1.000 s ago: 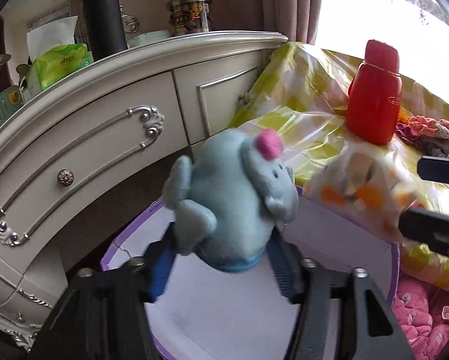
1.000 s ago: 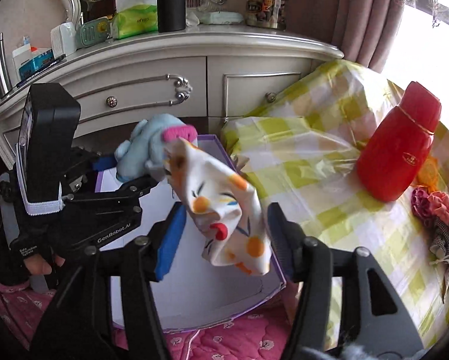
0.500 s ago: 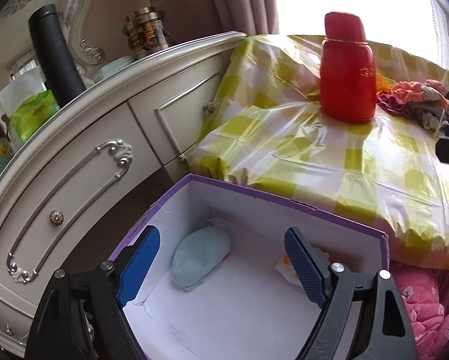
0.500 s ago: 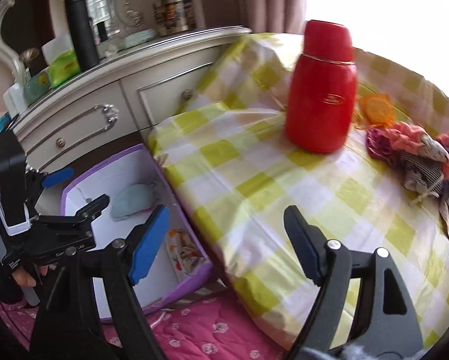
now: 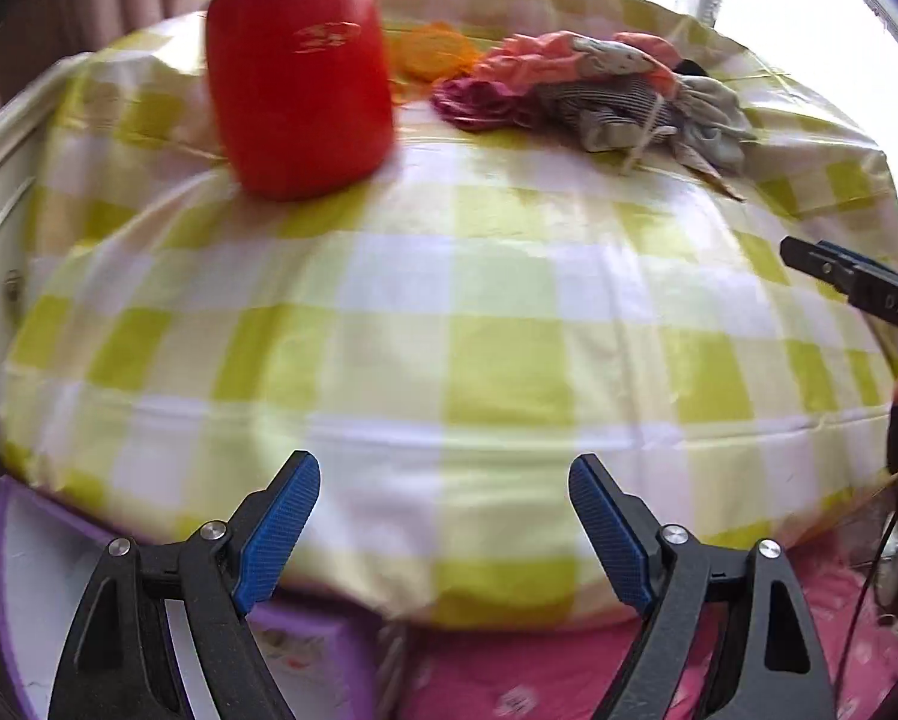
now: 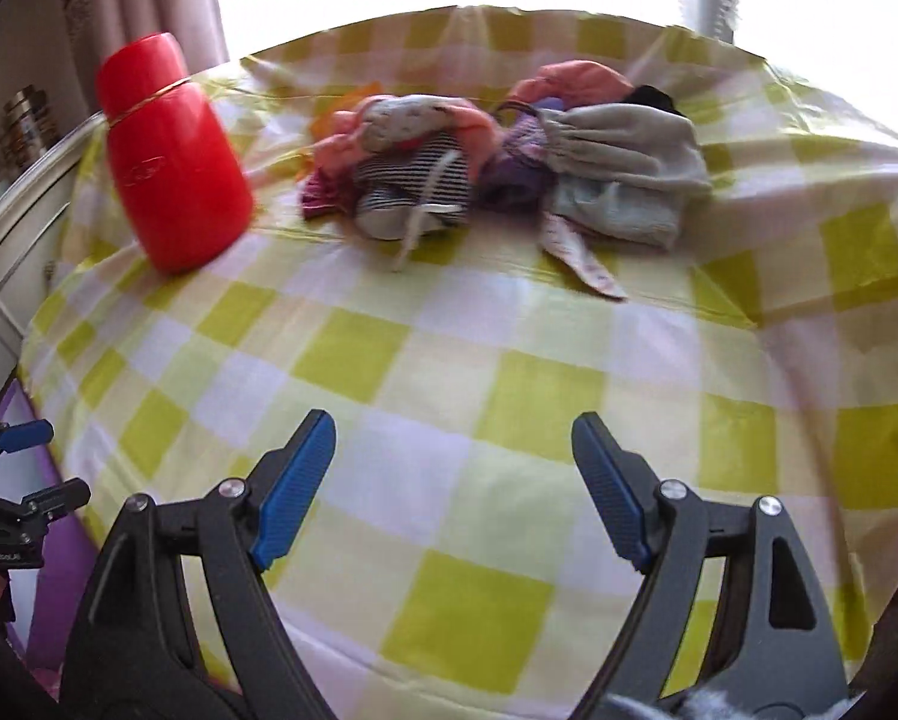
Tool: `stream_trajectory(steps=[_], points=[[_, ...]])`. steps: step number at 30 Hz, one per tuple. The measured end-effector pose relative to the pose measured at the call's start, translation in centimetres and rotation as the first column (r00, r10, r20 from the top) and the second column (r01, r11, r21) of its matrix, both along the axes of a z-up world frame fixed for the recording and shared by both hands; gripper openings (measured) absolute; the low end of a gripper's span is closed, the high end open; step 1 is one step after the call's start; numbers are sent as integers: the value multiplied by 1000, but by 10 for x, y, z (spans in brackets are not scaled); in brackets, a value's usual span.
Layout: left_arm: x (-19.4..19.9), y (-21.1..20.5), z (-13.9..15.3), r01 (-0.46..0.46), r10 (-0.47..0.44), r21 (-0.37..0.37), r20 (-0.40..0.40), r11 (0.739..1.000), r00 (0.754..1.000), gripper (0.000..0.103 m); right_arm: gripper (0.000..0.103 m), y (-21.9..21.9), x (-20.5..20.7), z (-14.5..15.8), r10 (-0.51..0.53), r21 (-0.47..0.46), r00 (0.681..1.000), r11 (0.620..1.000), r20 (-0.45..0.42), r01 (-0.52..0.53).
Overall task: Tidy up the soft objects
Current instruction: 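Move both tools back over the pile on the table, then grasp the grey drawstring bag with the right tool and lift it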
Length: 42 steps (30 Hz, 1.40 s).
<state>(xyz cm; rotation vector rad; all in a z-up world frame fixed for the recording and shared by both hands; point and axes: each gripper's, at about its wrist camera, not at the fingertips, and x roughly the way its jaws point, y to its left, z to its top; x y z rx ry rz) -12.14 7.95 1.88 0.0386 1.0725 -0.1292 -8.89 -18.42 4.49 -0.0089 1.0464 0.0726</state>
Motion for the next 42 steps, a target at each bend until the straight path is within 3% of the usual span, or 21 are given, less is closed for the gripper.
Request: stream_trajectory(steps=[4,10,15,19,21,23,24,25,26,27,30,32,34,35,36,38,40,42], points=[[54,-56,-6,48,-44,-53,77,997,996,86,83,-48,22,-11,-80,-51,997,996,-5,80],[112,-86,-21,-14,26,-81,145,997,989,86,83,-66,82,-32,-52,-64,997,997,-51,49],[114,-78,-21,-15,44,-179,159,984,986,90,85,-77,137,-7,-74,-68,992,994,98,81],[115,-77,-21,-11,41,-186,159,983,986,92,87,-72,186,-3,-11,-186,989,982,148,38],[115,-78,-21,-6,35,-181,158,984,987,93,95,-68,206,-10,24,-216,991,976,129,4],[115,-78,-21,-4,33,-180,158,984,987,94,94,-70,222,-28,47,-140,999,989,28,-42],[114,-79,-21,-5,34,-181,159,983,987,94,80,-74,219,-32,53,-88,998,995,-16,-54],[114,-79,-20,-5,34,-183,159,983,987,94,64,-77,207,-29,49,-58,999,997,-7,-50],[113,-79,-20,-5,35,-184,160,983,986,94,15,-80,192,-23,50,-37,999,998,14,-50],[113,-79,-20,-5,36,-187,161,982,986,94,0,-82,177,-20,40,-23,999,999,3,-39],[114,-80,-20,-1,31,-189,159,982,987,96,0,-85,120,-8,44,53,999,998,-1,-44],[114,-80,-20,3,27,-185,158,983,987,98,0,-87,94,2,61,57,998,997,12,-61],[115,-82,-20,6,22,-176,155,984,988,99,9,-92,90,15,52,30,997,998,64,-54],[115,-83,-20,8,18,-170,154,985,988,99,26,-95,96,20,42,2,996,999,79,-42],[115,-83,-21,10,16,-165,154,986,988,99,62,-96,108,24,43,-33,996,999,74,-41],[114,-83,-21,11,14,-164,154,986,988,99,93,-91,144,27,106,-92,994,990,18,-104],[114,-82,-21,11,15,-167,155,986,988,99,93,-74,177,29,247,-195,968,948,-46,-251],[114,-82,-20,10,16,-170,155,985,988,99,93,-53,205,28,379,-331,918,857,-114,-395]])
